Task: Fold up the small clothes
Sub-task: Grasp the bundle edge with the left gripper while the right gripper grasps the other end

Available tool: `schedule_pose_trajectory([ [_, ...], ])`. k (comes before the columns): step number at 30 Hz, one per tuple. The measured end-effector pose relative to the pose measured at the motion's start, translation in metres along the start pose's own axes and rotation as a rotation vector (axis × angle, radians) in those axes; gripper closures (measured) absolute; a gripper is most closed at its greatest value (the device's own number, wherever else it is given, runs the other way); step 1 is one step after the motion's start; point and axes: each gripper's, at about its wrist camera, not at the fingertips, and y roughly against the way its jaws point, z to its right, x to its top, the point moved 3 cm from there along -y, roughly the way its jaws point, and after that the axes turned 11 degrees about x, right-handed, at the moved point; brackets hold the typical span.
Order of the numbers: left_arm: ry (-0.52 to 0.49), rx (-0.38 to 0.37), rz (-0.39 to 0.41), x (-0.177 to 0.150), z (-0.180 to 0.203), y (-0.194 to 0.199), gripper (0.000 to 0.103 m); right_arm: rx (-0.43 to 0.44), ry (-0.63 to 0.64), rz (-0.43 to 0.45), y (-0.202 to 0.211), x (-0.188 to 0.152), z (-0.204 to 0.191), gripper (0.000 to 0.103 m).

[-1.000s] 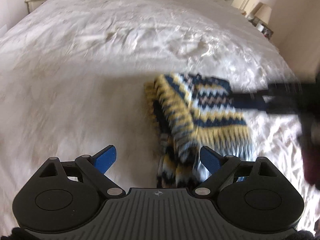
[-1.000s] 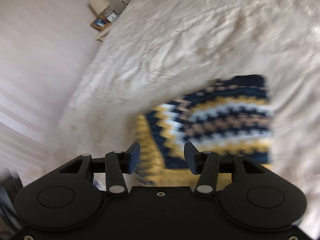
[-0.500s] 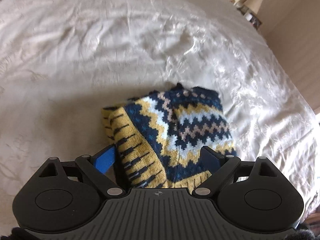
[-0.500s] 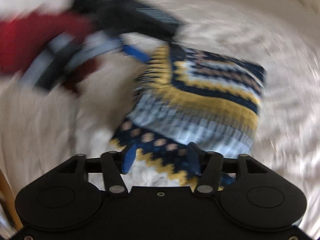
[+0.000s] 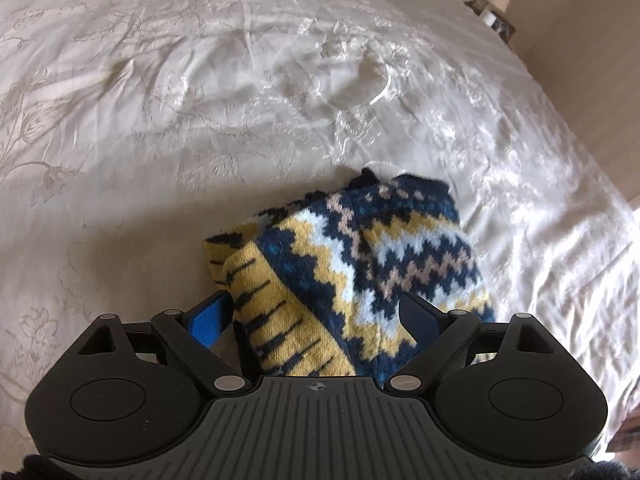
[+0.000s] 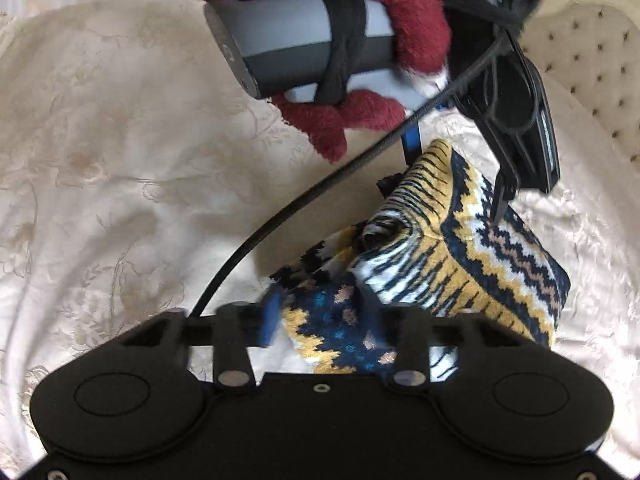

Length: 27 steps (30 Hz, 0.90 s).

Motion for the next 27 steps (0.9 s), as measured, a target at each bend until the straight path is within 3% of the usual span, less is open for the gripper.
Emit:
schedule_pose_trajectory([
  [3,0.016,-0.012,0.008,0.004,-0.002,0.0,0.026,0.015,-0.055,0.018,0.006,0.0,0.007,0.08],
  [5,0.018,-0.015,-0.011,0.005,-0.002,-0.004,0.031,0.023,-0.098,0.034,0.01,0.001,0.012,0.083],
  [7,0.03,-0.05,-0.021,0.005,-0.002,-0.009,0.058,0.034,-0.14,0.046,0.011,0.005,0.021,0.084],
  [8,0.042,-0.042,-0.014,0.004,-0.003,-0.01,0.065,0.039,-0.162,0.051,0.011,0.005,0.026,0.085],
  [9,0.048,-0.025,-0.004,0.005,-0.005,-0.01,0.082,0.046,-0.188,0.057,0.011,0.006,0.029,0.086],
  [10,0.049,-0.015,0.007,0.005,-0.005,-0.008,0.086,0.054,-0.221,0.068,0.014,0.007,0.032,0.087],
  [17,-0.071,0.014,0.141,0.021,0.001,0.028,0.088,0.104,-0.374,0.193,0.039,0.025,0.046,0.088],
  [20,-0.018,0.045,0.105,0.022,-0.019,0.021,0.088,0.138,-0.378,0.18,0.022,0.031,0.044,0.088],
  [22,-0.016,0.075,0.074,0.018,-0.029,0.012,0.088,0.149,-0.372,0.115,0.001,0.031,0.042,0.087],
  [23,-0.006,0.071,0.06,0.016,-0.033,0.01,0.088,0.141,-0.37,0.082,-0.006,0.029,0.04,0.078],
  [25,0.029,0.061,0.061,0.012,-0.038,0.014,0.086,0.165,-0.389,0.038,-0.015,0.023,0.039,0.076],
  [27,0.039,0.075,0.077,0.01,-0.04,0.023,0.08,0.192,-0.406,0.085,-0.004,0.019,0.042,0.059],
])
